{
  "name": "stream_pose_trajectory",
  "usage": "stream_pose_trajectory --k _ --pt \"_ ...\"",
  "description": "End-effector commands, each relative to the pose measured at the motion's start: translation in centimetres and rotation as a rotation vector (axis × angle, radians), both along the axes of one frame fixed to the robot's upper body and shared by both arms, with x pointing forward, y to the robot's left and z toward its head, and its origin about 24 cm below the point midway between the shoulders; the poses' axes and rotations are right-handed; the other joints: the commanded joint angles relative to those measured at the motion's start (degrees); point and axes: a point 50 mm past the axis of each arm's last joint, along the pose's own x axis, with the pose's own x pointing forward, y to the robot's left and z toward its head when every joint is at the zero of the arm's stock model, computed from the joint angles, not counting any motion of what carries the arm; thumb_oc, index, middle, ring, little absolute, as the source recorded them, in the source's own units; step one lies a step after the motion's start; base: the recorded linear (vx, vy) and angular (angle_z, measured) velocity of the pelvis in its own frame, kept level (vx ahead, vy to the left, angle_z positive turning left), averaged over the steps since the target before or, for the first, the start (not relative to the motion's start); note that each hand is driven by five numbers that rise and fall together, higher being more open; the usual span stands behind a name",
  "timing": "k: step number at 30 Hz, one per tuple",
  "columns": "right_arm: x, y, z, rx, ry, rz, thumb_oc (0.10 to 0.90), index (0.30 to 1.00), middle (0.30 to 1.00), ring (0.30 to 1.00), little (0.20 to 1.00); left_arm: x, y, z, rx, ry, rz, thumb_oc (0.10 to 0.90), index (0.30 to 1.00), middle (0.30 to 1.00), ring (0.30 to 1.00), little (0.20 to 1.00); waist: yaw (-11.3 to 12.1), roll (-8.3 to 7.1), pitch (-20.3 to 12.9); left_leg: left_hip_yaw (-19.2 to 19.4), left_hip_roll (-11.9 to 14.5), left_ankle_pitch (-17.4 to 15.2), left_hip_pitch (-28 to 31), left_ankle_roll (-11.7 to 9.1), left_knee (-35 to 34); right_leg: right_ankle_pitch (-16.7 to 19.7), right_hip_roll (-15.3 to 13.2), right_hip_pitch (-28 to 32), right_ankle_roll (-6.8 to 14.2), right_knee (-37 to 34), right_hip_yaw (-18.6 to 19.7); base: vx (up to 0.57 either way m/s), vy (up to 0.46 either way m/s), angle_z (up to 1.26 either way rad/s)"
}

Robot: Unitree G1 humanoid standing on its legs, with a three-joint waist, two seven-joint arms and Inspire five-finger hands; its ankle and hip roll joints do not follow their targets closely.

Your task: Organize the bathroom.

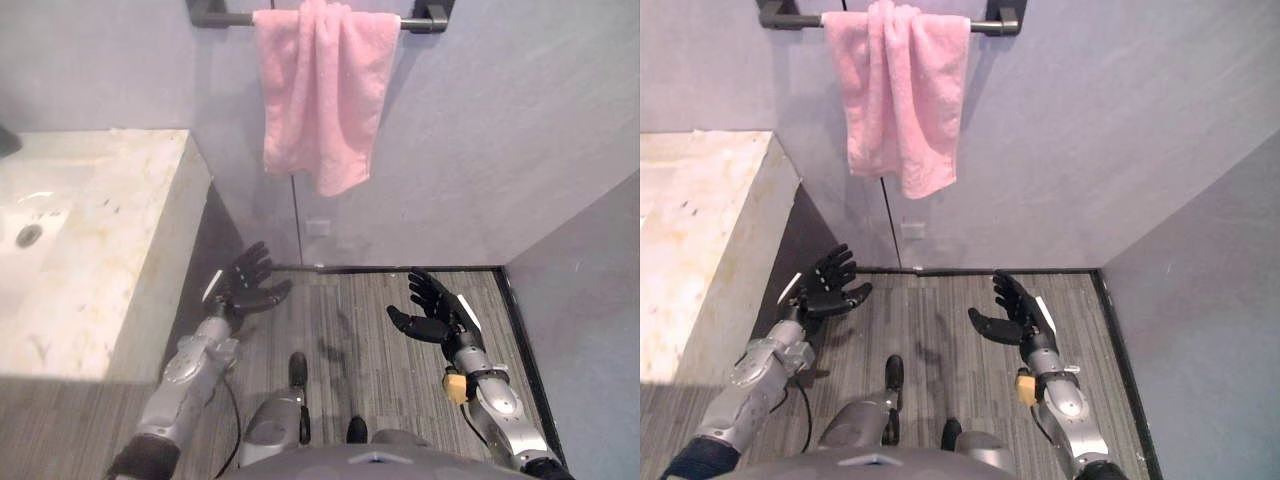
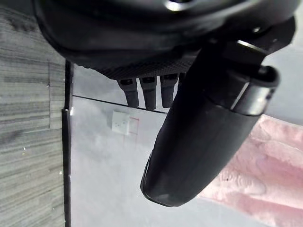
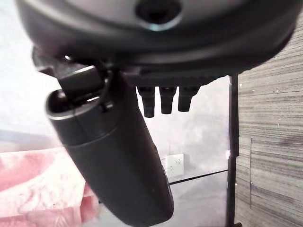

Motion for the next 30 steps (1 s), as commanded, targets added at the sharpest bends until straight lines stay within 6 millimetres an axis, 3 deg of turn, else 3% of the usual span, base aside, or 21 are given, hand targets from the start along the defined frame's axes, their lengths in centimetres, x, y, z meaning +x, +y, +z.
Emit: stream_pose_trajectory --k 1,4,5,7,9,11,12,13,17,18,25,30 --pt "2.4 0.7 5.1 0.049 -0.32 -0.007 0.8 0.9 0.9 0.9 0.9 1.6 -0.3 5.5 0.073 -0.284 -0.064 0.8 0.9 0.9 0.9 0.9 0.82 -0.4 -8.33 -3.78 -0.78 -6.4 0.16 -1.2 -0.39 2.38 -2.92 -5.57 0.19 10.74 -1.34 0.18 0.187 0.27" --pt "3.1 1.1 6.4 0.021 -0.391 -0.036 0.8 0.9 0.9 0.9 0.9 2.3 -1.1 6.1 0.072 -0.305 -0.105 0.8 0.9 0.9 0.9 0.9 0.44 -0.64 -8.3 -4.21 -2.3 -7.22 1.18 0.5 -0.38 8.43 -4.96 -9.63 1.52 22.85 -0.17 0.16 0.184 0.28" --pt "3.4 1.2 7.2 -0.007 -0.433 -0.057 0.8 0.9 0.9 0.9 0.9 2.6 -1.7 6.4 0.085 -0.33 -0.14 0.8 0.9 0.9 0.9 0.9 0.1 -0.41 -8.08 -4.11 -2.65 -7.97 1.84 1.05 -0.16 10.64 -5.16 -13.02 1.72 29.73 0.99 0.08 0.131 0.09" --pt "3.9 1.3 8.4 -0.035 -0.487 -0.081 0.8 0.9 0.9 0.9 0.9 2.9 -2.3 6.9 0.096 -0.35 -0.152 0.8 0.9 0.9 0.9 0.9 -0.45 0.28 -7.47 -4.07 -2.37 -8.53 3.25 0.97 -0.17 11.16 -5.39 -17.71 1.18 32.34 1.02 0.08 0.104 0.08" --pt "4.4 1.8 9.8 -0.068 -0.565 -0.083 0.8 0.9 0.9 0.9 0.9 3.3 -2.5 7.5 0.094 -0.377 -0.135 0.8 0.9 0.9 0.9 0.9 -0.4 0.74 -7.19 -3.1 -1.52 -8.49 4.0 0.12 -0.39 8.41 -6.41 -17.05 0.03 24.33 -1.26 0.07 0.006 0.03" --pt "4.6 2.3 11.2 -0.107 -0.63 -0.073 0.8 0.9 0.9 0.9 0.9 3.4 -2.4 8.1 0.116 -0.413 -0.101 0.8 0.9 0.9 0.9 0.9 -0.43 0.61 -7.22 -2.08 -1.03 -8.93 4.51 -0.49 -0.39 7.95 -6.31 -16.06 0.1 14.25 -1.97 0.04 -0.066 -0.09" --pt "4.5 2.5 11.5 -0.122 -0.651 -0.074 0.8 0.9 0.9 0.9 0.9 3.4 -2.3 8.3 0.126 -0.425 -0.089 0.8 0.9 0.9 0.9 0.9 -0.44 0.69 -7.12 -1.92 -0.82 -9.09 4.79 -0.64 -0.39 8.13 -6.06 -15.42 0.11 11.99 -2.09 0.03 -0.109 -0.29" --pt "4.4 2.8 13.2 -0.134 -0.717 -0.075 0.8 0.9 0.9 0.9 0.9 3.3 -1.8 8.9 0.142 -0.459 -0.026 0.8 0.9 0.9 0.9 0.9 -0.93 0.01 -6.77 -1.04 -1.09 -10.08 5.29 -0.83 -0.39 10.49 -4.84 -17.05 1.27 7.58 -1.23 0.03 -0.093 -0.34" --pt "4.3 2.7 13.9 -0.153 -0.756 -0.089 0.8 0.9 0.9 0.9 0.9 3.0 -1.3 9.1 0.175 -0.473 0.041 0.8 0.9 0.9 0.9 0.9 -1.01 -0.23 -7.1 -1.77 -0.6 -10.53 5.62 -0.89 -0.39 8.88 -3.93 -15.75 1.13 4.95 0.23 0.04 -0.08 -0.32" --pt "4.5 2.7 14.2 -0.17 -0.766 -0.073 0.8 0.9 0.9 0.9 0.9 2.8 -0.7 9.4 0.198 -0.494 0.13 0.8 0.9 0.9 0.9 0.9 -0.31 -1.0 -8.0 -2.83 -0.44 -10.74 5.53 -1.35 -0.39 9.07 -3.73 -13.91 1.3 1.02 -0.47 0.09 -0.137 -0.06" --pt "4.3 2.7 12.4 -0.189 -0.653 0.024 0.8 0.9 0.9 0.9 0.9 1.4 0.9 11.1 0.289 -0.635 0.273 0.8 0.9 0.9 0.9 0.9 1.36 -2.63 -10.41 -3.37 0.29 -11.23 5.14 -2.56 -0.39 9.27 -3.66 -10.64 0.75 -3.82 -2.2 0.06 -0.073 0.09" --pt "4.0 2.5 11.1 -0.177 -0.567 0.065 0.8 0.9 0.9 0.9 0.9 1.8 1.6 13.6 0.302 -0.75 0.293 0.8 0.9 0.9 0.9 0.9 0.51 -2.67 -11.34 -2.84 0.78 -11.47 5.4 -3.13 -0.39 9.16 -3.76 -9.77 0.76 -4.87 -2.65 0.06 -0.004 0.05"
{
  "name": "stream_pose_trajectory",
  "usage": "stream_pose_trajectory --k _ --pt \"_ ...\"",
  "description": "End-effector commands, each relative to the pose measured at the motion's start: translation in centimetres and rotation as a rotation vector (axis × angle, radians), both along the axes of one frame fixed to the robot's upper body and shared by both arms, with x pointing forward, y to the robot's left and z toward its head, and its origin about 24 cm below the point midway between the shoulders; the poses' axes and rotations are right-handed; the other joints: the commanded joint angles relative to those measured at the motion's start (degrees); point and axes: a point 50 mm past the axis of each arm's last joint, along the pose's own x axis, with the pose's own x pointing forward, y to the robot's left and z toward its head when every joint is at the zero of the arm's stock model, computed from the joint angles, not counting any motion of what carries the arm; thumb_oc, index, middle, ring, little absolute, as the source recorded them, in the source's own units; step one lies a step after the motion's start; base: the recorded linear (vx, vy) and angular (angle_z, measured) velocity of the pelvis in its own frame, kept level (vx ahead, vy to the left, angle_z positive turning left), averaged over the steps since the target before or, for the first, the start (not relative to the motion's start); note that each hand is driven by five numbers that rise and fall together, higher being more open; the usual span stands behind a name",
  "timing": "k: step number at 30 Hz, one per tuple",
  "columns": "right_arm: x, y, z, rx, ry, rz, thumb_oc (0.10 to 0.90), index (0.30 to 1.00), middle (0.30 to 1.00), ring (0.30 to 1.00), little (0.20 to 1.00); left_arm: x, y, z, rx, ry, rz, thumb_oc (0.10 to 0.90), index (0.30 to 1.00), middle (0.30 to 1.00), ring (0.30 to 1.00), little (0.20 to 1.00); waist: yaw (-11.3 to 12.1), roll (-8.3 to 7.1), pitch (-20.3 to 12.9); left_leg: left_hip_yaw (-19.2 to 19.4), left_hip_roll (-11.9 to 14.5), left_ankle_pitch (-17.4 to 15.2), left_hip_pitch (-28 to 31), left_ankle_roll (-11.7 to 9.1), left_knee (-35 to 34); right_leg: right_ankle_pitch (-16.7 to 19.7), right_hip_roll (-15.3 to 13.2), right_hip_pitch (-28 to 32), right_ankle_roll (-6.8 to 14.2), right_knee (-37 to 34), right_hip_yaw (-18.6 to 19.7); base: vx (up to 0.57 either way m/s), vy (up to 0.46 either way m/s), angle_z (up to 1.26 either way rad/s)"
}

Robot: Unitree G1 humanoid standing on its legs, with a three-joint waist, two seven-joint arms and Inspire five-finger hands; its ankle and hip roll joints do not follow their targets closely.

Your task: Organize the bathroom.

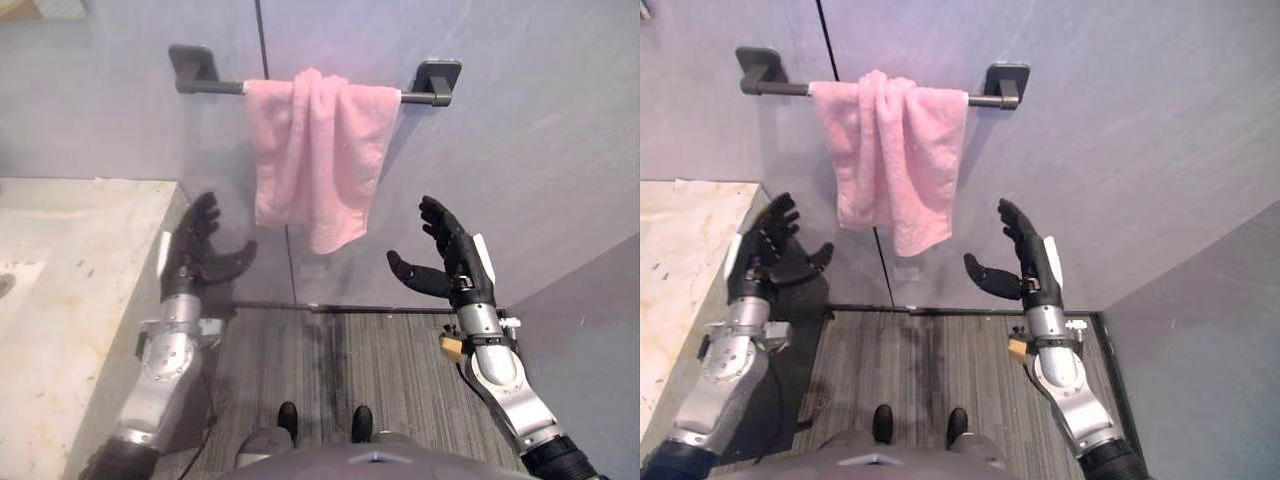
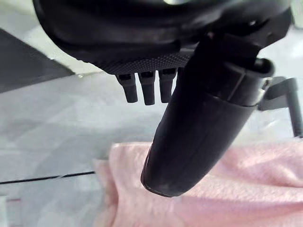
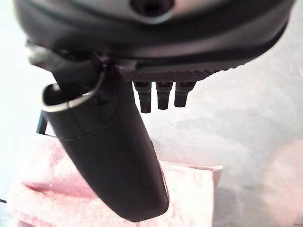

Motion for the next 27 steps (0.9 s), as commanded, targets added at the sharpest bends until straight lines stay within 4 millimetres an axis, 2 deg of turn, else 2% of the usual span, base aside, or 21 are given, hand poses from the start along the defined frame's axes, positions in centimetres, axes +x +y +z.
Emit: stream_pose_trajectory --k 1,6,9,17,19,27 --pt "0.9 0.5 2.5 0.01 -0.131 0.086 0.8 0.9 0.9 0.9 0.9 1.7 -0.5 6.6 0.08 -0.382 -0.047 0.8 0.9 0.9 0.9 0.9 -0.46 -0.56 -5.41 -1.66 -0.78 -3.51 -0.91 0.42 -0.11 -3.24 -1.25 0.94 2.9 0.48 -0.9 0.08 0.02 -0.01" --pt "0.4 1.0 1.2 -0.001 -0.036 0.176 0.8 0.9 0.9 0.9 0.9 3.0 -0.6 9.1 0.089 -0.471 -0.12 0.8 0.9 0.9 0.9 0.9 -3.24 0.26 -6.99 0.58 -0.33 -3.93 -0.38 -0.01 -0.11 -3.29 -1.48 0.89 3.4 0.04 0.19 0.1 0.04 -0.02" --pt "0.3 1.4 0.9 -0.009 -0.017 0.206 0.8 0.9 0.9 0.9 0.9 3.6 -0.3 9.4 0.069 -0.467 -0.121 0.8 0.9 0.9 0.9 0.9 -3.98 0.57 -7.22 1.24 -0.27 -4.1 -0.06 -0.06 -0.11 -3.31 -1.54 0.87 3.53 0.04 0.65 0.08 0.047 -0.08" --pt "0.4 2.0 0.3 -0.017 0.039 0.289 0.8 0.9 0.9 0.9 0.9 5.6 0.2 9.0 0.06 -0.403 -0.123 0.8 0.9 0.9 0.9 0.9 -5.98 1.42 -8.03 3.03 -0.18 -4.82 1.23 0.1 -0.11 -3.82 -1.64 0.81 3.67 0.81 2.63 0.08 0.042 -0.16" --pt "0.4 2.0 0.1 -0.023 0.058 0.316 0.8 0.9 0.9 0.9 0.9 6.3 1.1 8.5 0.076 -0.366 -0.085 0.8 0.9 0.9 0.9 0.9 -6.65 1.67 -8.31 3.81 -0.1 -5.16 1.95 0.25 -0.11 -3.95 -1.67 0.97 3.74 0.94 3.26 0.08 0.037 -0.03" --pt "0.3 2.0 0.0 -0.035 0.069 0.338 0.8 0.9 0.9 0.9 0.9 6.6 2.9 8.0 0.102 -0.34 0.007 0.8 0.9 0.9 0.9 0.9 -7.44 2.07 -8.51 4.73 0.0 -5.53 2.95 0.51 -0.11 -4.26 -1.65 1.06 3.74 1.28 4.45 0.05 0.024 -0.13"
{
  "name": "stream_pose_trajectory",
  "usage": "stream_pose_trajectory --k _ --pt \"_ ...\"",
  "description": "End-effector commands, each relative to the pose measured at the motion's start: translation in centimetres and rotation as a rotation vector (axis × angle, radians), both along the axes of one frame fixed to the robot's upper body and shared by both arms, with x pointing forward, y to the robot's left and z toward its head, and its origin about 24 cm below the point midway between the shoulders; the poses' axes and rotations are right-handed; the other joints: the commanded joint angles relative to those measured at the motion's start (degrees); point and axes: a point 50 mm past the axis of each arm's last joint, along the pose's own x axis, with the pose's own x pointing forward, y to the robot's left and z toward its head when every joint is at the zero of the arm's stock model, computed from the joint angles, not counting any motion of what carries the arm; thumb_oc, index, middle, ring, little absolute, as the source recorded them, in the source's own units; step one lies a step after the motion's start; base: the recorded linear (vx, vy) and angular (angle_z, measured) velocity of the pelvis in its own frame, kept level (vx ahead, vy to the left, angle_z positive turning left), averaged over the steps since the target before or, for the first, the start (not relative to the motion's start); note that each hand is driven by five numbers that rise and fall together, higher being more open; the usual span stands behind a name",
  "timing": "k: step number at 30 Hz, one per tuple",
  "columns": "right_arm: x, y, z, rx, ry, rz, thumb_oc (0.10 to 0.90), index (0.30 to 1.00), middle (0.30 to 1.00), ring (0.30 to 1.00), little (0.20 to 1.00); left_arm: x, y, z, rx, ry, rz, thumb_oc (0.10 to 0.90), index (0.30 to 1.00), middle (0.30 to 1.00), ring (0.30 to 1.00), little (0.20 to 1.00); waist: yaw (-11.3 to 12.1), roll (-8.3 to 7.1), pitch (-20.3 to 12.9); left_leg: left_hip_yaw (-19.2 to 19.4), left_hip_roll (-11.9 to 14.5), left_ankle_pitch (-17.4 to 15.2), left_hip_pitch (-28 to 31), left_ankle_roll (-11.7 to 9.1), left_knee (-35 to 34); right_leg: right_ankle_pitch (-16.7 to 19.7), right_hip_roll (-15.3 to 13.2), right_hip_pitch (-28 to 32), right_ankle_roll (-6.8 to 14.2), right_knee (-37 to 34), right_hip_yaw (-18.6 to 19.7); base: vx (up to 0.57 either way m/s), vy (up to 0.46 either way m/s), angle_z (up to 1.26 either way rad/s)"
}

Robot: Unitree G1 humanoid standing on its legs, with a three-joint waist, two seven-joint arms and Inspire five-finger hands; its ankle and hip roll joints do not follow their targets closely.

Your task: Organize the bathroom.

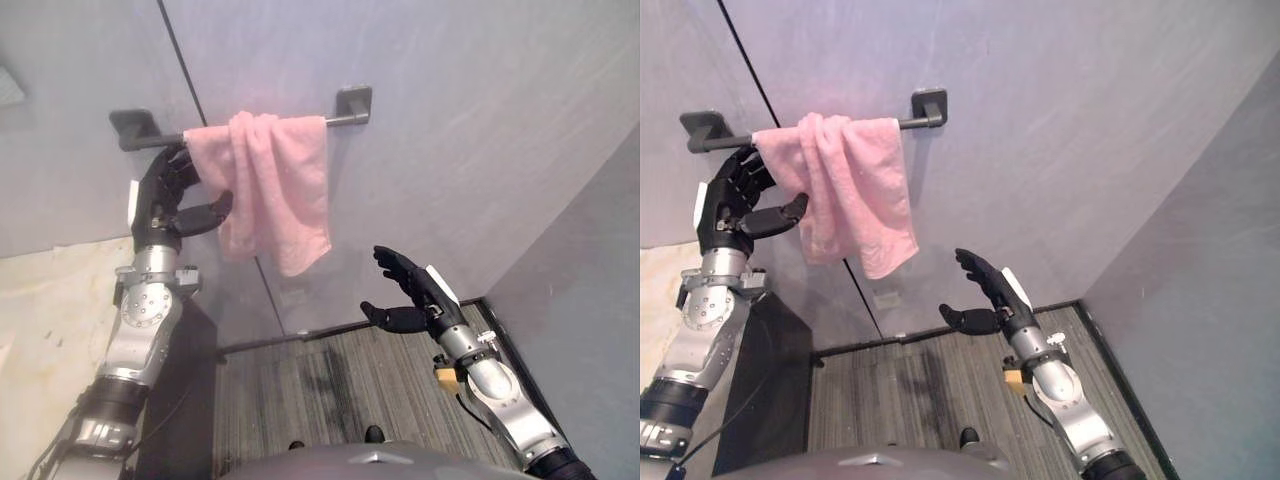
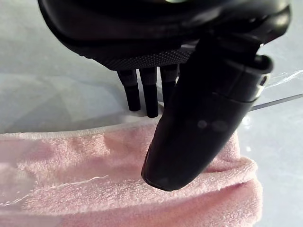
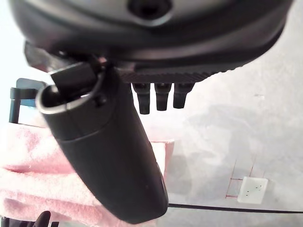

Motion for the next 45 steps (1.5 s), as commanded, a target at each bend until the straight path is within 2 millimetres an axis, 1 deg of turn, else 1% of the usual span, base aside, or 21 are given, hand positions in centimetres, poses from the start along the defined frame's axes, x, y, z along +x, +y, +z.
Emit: stream_pose_trajectory --k 1,2,3,4,5,12,17,19,20,21,22,23,24,25,26,27,31,39,43,44,45 --pt "1.7 1.0 3.7 0.067 -0.189 0.075 0.8 0.9 0.9 0.9 0.9 1.6 0.2 4.8 0.061 -0.216 0.0 0.8 0.9 0.9 0.9 0.9 -0.81 -1.07 -2.69 -0.81 0.45 -3.36 0.7 0.33 0.17 -3.79 -1.17 1.31 3.15 1.56 -0.63 0.03 0.021 -0.06" --pt "1.7 1.0 3.7 0.068 -0.19 0.078 0.8 0.9 0.9 0.9 0.9 1.4 0.1 4.7 0.072 -0.205 0.004 0.711 0.766 0.766 0.766 0.766 -0.85 -1.02 -2.62 -0.72 0.46 -3.52 0.92 0.38 0.17 -3.97 -1.18 1.39 3.13 1.71 -0.57 0.0 0.0 0.0" --pt "1.7 1.0 3.8 0.067 -0.19 0.079 0.8 0.9 0.9 0.9 0.9 1.4 0.2 4.6 0.074 -0.2 0.005 0.645 0.667 0.667 0.667 0.667 -0.84 -1.03 -2.62 -0.69 0.45 -3.56 1.0 0.39 0.17 -4.04 -1.17 1.44 3.12 1.77 -0.53 0.03 0.019 -0.02" --pt "1.7 0.9 3.7 0.065 -0.191 0.079 0.8 0.9 0.9 0.9 0.9 1.3 0.2 4.4 0.073 -0.187 0.002 0.508 0.462 0.462 0.462 0.462 -0.82 -1.04 -2.66 -0.63 0.47 -3.59 1.11 0.39 0.17 -4.13 -1.19 1.56 3.11 1.86 -0.65 0.0 0.0 0.0" --pt "1.6 0.8 3.7 0.068 -0.19 0.079 0.8 0.9 0.9 0.9 0.9 1.3 0.3 4.3 0.079 -0.183 0.006 0.4 0.3 0.3 0.3 0.3 -0.85 -1.04 -2.7 -0.57 0.48 -3.62 1.19 0.4 0.17 -4.15 -1.21 1.61 3.11 1.87 -0.71 0.0 0.0 0.0" --pt "1.8 0.8 4.1 0.069 -0.211 0.076 0.8 0.9 0.9 0.9 0.9 1.9 0.5 4.3 0.106 -0.149 0.01 0.4 0.3 0.3 0.3 0.3 -1.0 -0.85 -2.84 -0.39 0.36 -3.78 1.41 0.53 0.17 -4.17 -1.37 1.79 3.29 1.9 -0.98 0.01 0.002 -0.01" --pt "2.5 0.9 5.3 0.079 -0.27 0.081 0.8 0.9 0.9 0.9 0.9 2.1 0.5 4.5 0.106 -0.167 0.027 0.4 0.3 0.3 0.3 0.3 -0.42 -0.98 -2.93 -0.57 0.25 -3.89 1.37 0.52 0.17 -3.99 -1.51 2.02 3.33 1.63 -1.56 0.0 0.0 0.0" --pt "3.2 1.0 6.6 0.083 -0.332 0.084 0.8 0.9 0.9 0.9 0.9 2.0 0.2 4.6 0.091 -0.182 0.041 0.4 0.3 0.3 0.3 0.3 0.25 -1.17 -2.9 -0.89 0.16 -3.96 1.48 0.56 0.17 -3.98 -1.57 2.35 3.24 1.48 -1.93 0.0 0.0 0.0" --pt "3.3 1.0 6.8 0.086 -0.345 0.083 0.8 0.9 0.9 0.9 0.9 2.0 0.2 4.6 0.089 -0.184 0.043 0.4 0.3 0.3 0.3 0.3 0.4 -1.2 -2.88 -0.97 0.15 -3.96 1.49 0.56 0.17 -3.98 -1.58 2.39 3.22 1.47 -2.0 0.0 0.0 0.0" --pt "4.2 1.1 8.1 0.107 -0.398 0.086 0.8 0.9 0.9 0.9 0.9 2.1 -0.2 4.4 0.079 -0.19 0.043 0.4 0.3 0.3 0.3 0.3 1.2 -1.38 -2.88 -1.3 0.11 -3.96 1.48 0.53 0.17 -3.9 -1.68 2.59 3.13 1.34 -2.51 0.0 0.0 0.0" --pt "4.5 1.3 8.4 0.111 -0.407 0.085 0.8 0.9 0.9 0.9 0.9 2.2 -0.3 4.4 0.077 -0.189 0.04 0.4 0.3 0.3 0.3 0.3 1.43 -1.43 -2.9 -1.45 0.08 -3.96 1.47 0.53 0.17 -3.9 -1.69 2.68 3.08 1.29 -2.63 0.0 0.0 0.0" --pt "5.3 1.9 9.6 0.112 -0.456 0.106 0.8 0.9 0.9 0.9 0.9 2.5 -0.9 4.4 0.072 -0.187 0.028 0.4 0.3 0.3 0.3 0.3 2.19 -1.62 -2.94 -1.89 0.01 -3.92 1.42 0.49 0.17 -3.93 -1.73 2.91 2.95 1.21 -3.11 0.0 0.0 0.0" --pt "5.6 2.1 9.8 0.112 -0.464 0.11 0.8 0.9 0.9 0.9 0.9 2.6 -1.0 4.4 0.072 -0.186 0.024 0.4 0.3 0.3 0.3 0.3 2.34 -1.67 -2.89 -2.01 0.0 -3.9 1.44 0.47 0.17 -3.95 -1.75 2.97 2.91 1.21 -3.24 0.0 -0.023 0.05" --pt "6.3 2.9 10.9 0.128 -0.493 0.141 0.8 0.9 0.9 0.9 0.9 2.8 -1.5 4.3 0.07 -0.177 0.007 0.4 0.3 0.3 0.3 0.3 3.07 -1.85 -2.91 -2.45 -0.04 -3.8 1.42 0.4 0.17 -3.98 -1.78 3.19 2.78 1.17 -3.71 0.0 -0.015 0.08" --pt "6.4 3.0 11.1 0.135 -0.496 0.145 0.8 0.9 0.9 0.9 0.9 2.9 -1.5 4.3 0.068 -0.175 0.004 0.4 0.3 0.3 0.3 0.3 3.13 -1.87 -2.88 -2.53 -0.05 -3.79 1.42 0.38 0.17 -3.98 -1.79 3.24 2.76 1.14 -3.79 -0.01 -0.027 0.12" --pt "7.5 3.8 12.2 0.172 -0.497 0.149 0.8 0.9 0.9 0.9 0.9 3.1 -2.0 4.2 0.07 -0.163 -0.023 0.4 0.3 0.3 0.3 0.3 4.02 -2.09 -2.99 -3.01 -0.05 -3.65 1.35 0.25 0.17 -4.11 -1.81 3.4 2.6 1.21 -4.4 -0.01 -0.021 0.14" --pt "9.1 4.8 12.6 0.214 -0.454 0.144 0.8 0.9 0.9 0.9 0.9 3.5 -2.8 4.2 0.073 -0.147 -0.065 0.4 0.3 0.3 0.3 0.3 5.34 -2.47 -3.37 -3.79 -0.06 -3.49 1.21 0.15 0.17 -4.26 -1.88 3.84 2.32 1.06 -5.52 0.0 -0.019 0.16" --pt "11.0 5.2 11.0 0.346 -0.308 0.059 0.8 0.9 0.9 0.9 0.9 4.0 -3.9 4.6 0.078 -0.131 -0.13 0.4 0.3 0.3 0.3 0.3 6.99 -2.89 -3.99 -4.85 -0.01 -3.4 1.12 0.08 0.17 -4.3 -2.0 4.54 2.02 0.71 -6.96 0.02 -0.006 0.16" --pt "11.7 5.6 11.4 0.38 -0.306 0.037 0.8 0.9 0.9 0.9 0.9 4.2 -4.3 4.6 0.083 -0.126 -0.154 0.4 0.3 0.3 0.3 0.3 7.56 -2.93 -4.02 -5.22 -0.04 -3.35 1.1 0.05 0.17 -4.22 -2.03 4.71 1.92 0.59 -7.26 0.01 -0.006 0.06" --pt "11.9 5.9 11.7 0.371 -0.32 0.044 0.776 0.865 0.865 0.865 0.865 4.3 -4.4 4.6 0.086 -0.124 -0.159 0.4 0.3 0.3 0.3 0.3 7.72 -2.94 -4.01 -5.36 -0.06 -3.34 1.11 0.08 0.17 -4.24 -2.01 4.72 1.86 0.61 -7.32 0.0 0.0 0.0" --pt "12.1 6.0 12.0 0.372 -0.328 0.041 0.538 0.507 0.507 0.507 0.507 4.3 -4.5 4.6 0.087 -0.121 -0.164 0.4 0.3 0.3 0.3 0.3 7.82 -2.93 -4.06 -5.44 -0.08 -3.32 1.1 0.08 0.17 -4.23 -2.0 4.71 1.82 0.62 -7.34 0.0 0.0 0.0"
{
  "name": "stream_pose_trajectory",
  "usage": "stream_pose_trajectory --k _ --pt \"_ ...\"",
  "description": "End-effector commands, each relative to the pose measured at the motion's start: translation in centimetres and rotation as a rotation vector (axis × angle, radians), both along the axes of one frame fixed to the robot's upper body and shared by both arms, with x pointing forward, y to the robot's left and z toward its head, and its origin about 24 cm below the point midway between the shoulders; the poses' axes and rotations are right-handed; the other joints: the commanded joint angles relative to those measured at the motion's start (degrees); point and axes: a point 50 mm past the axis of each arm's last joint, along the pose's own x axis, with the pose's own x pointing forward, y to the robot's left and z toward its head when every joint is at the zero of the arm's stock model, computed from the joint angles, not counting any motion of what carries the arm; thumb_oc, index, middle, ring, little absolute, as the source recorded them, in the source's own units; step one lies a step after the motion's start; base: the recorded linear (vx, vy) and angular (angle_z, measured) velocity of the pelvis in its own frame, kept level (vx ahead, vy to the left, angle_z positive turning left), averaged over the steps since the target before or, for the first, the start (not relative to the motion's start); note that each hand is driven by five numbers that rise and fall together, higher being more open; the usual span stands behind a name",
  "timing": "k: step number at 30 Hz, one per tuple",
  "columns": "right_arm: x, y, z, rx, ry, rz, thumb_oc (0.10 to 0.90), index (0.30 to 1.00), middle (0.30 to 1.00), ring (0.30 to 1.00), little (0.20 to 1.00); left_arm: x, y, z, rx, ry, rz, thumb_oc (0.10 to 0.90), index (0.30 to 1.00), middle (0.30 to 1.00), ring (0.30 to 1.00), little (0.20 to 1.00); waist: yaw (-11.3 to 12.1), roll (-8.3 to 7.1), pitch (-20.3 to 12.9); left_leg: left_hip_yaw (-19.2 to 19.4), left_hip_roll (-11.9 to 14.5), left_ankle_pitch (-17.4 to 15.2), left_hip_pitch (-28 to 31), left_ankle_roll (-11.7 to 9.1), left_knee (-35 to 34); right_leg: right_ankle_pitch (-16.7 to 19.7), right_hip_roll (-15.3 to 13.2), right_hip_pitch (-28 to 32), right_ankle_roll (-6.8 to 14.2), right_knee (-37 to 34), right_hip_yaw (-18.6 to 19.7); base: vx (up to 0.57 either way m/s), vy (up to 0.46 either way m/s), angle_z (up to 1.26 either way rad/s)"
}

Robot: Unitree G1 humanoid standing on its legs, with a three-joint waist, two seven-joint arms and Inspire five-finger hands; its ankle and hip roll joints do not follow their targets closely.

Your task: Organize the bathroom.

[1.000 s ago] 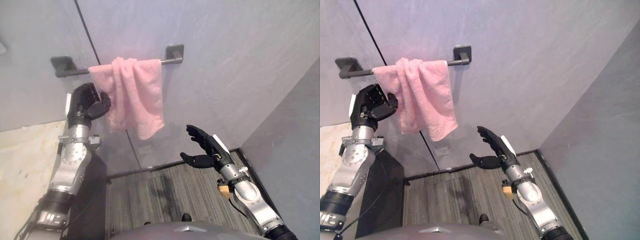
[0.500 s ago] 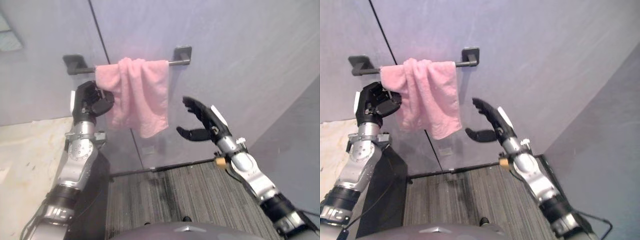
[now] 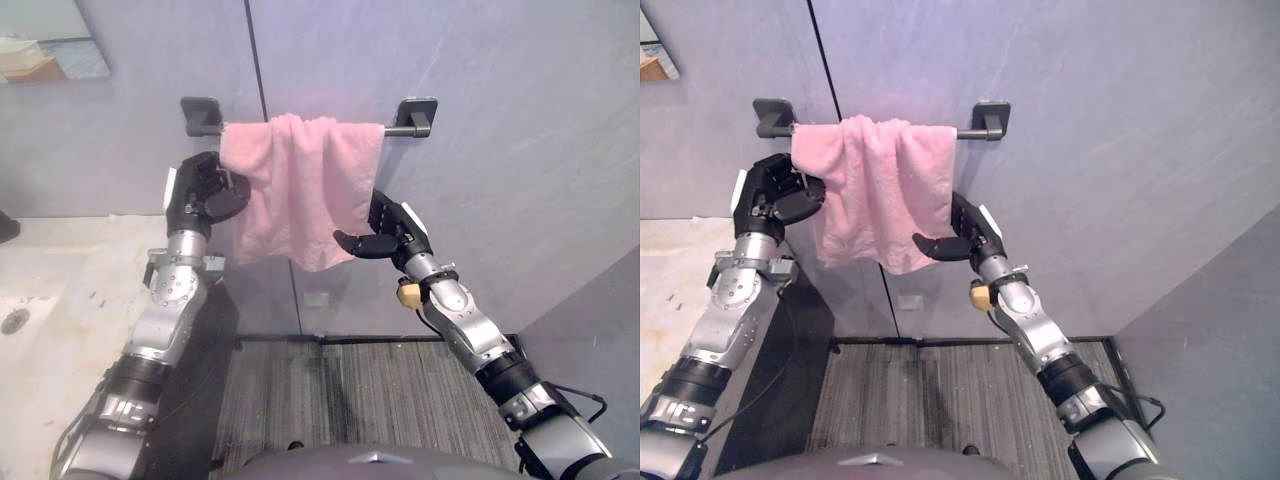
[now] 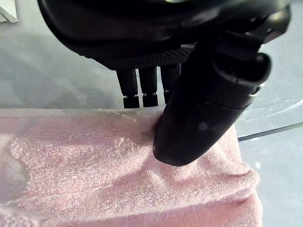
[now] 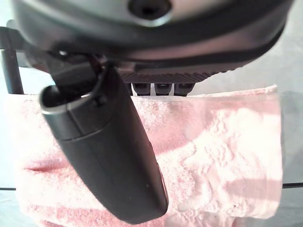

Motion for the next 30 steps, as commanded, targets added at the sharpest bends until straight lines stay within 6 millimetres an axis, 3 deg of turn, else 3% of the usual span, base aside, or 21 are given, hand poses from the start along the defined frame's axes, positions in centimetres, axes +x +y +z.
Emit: stream_pose_trajectory --k 1,10,18,26,30 --pt "2.7 1.8 7.2 0.136 -0.281 0.015 0.4 0.3 0.3 0.3 0.3 2.1 -1.1 3.9 0.094 -0.154 -0.048 0.4 0.3 0.3 0.3 0.3 1.14 -2.08 -4.03 -0.98 0.01 -3.8 0.16 -0.09 -0.05 -3.31 -1.81 1.55 2.26 0.66 -2.22 0.0 0.0 0.0" --pt "2.1 0.2 8.1 0.102 -0.36 -0.035 0.4 0.3 0.3 0.3 0.3 1.7 -0.2 3.3 0.082 -0.145 -0.014 0.4 0.3 0.3 0.3 0.3 0.57 -2.07 -4.22 -0.57 0.18 -3.96 0.34 -0.08 -0.05 -3.54 -1.73 1.36 2.29 0.93 -1.5 0.0 0.0 0.0" --pt "0.8 -1.9 7.1 0.115 -0.37 -0.129 0.4 0.3 0.3 0.3 0.3 0.8 1.3 2.7 0.048 -0.16 0.094 0.4 0.3 0.3 0.3 0.3 -0.31 -1.93 -4.04 0.05 0.3 -4.06 0.45 -0.02 -0.05 -3.56 -1.72 1.08 2.39 1.18 -0.78 0.0 0.0 0.0" --pt "-1.4 -5.0 4.5 0.156 -0.341 -0.366 0.4 0.3 0.3 0.3 0.3 -2.0 4.3 1.2 -0.089 -0.243 0.438 0.4 0.3 0.3 0.3 0.3 -1.2 -1.96 -3.55 0.55 0.3 -4.33 0.79 0.11 -0.05 -3.54 -1.75 1.06 2.37 1.28 -0.26 0.0 0.008 -0.03" --pt "-1.8 -5.5 4.0 0.171 -0.331 -0.415 0.4 0.3 0.3 0.3 0.3 -2.7 4.7 0.8 -0.102 -0.262 0.528 0.4 0.3 0.3 0.3 0.3 -1.23 -2.11 -3.46 0.39 0.24 -4.38 0.77 0.12 -0.05 -3.53 -1.77 1.1 2.32 1.22 -0.35 0.0 0.004 -0.04"
